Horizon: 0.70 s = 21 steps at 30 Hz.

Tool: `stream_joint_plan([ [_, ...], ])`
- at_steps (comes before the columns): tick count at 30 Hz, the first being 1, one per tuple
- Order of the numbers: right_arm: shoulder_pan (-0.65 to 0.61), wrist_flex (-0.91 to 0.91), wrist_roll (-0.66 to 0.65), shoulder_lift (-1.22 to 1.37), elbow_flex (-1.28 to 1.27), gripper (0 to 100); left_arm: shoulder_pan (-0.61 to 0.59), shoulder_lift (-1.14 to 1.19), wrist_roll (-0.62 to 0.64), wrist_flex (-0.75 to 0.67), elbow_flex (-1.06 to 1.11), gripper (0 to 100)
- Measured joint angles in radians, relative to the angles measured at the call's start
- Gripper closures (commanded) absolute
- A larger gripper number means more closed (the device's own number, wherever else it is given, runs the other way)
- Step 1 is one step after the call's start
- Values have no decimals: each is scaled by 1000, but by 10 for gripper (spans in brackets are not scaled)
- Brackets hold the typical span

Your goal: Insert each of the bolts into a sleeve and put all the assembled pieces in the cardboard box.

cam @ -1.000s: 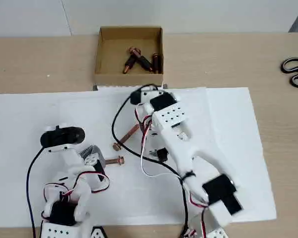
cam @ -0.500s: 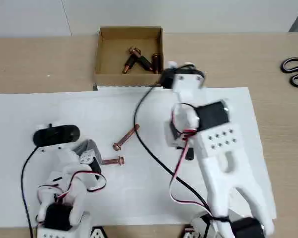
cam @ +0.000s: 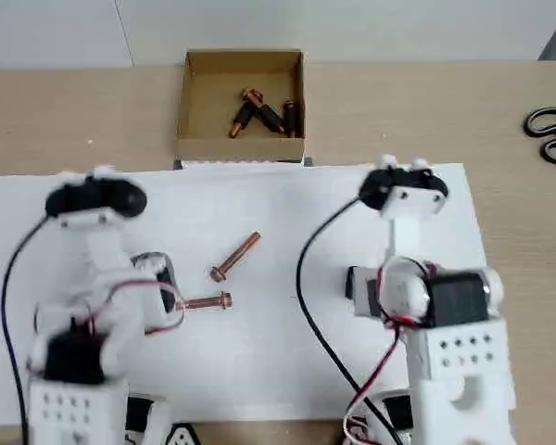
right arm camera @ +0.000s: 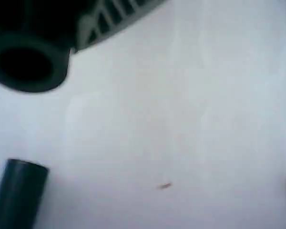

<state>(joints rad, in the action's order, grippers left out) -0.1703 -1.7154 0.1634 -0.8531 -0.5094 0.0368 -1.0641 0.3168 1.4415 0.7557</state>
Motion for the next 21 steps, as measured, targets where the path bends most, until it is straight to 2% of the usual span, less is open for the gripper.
stream_joint_plan([
  [4,32,3,0,-41,-9,996,-2,270,-152,190,-261,993],
  [7,37,3,0,-48,-9,996,-2,448,-318,278,-351,993],
  [14,37,3,0,-48,-14,996,20,666,-766,285,-347,993],
  [21,37,3,0,-48,-14,996,110,681,-1079,285,-318,993],
])
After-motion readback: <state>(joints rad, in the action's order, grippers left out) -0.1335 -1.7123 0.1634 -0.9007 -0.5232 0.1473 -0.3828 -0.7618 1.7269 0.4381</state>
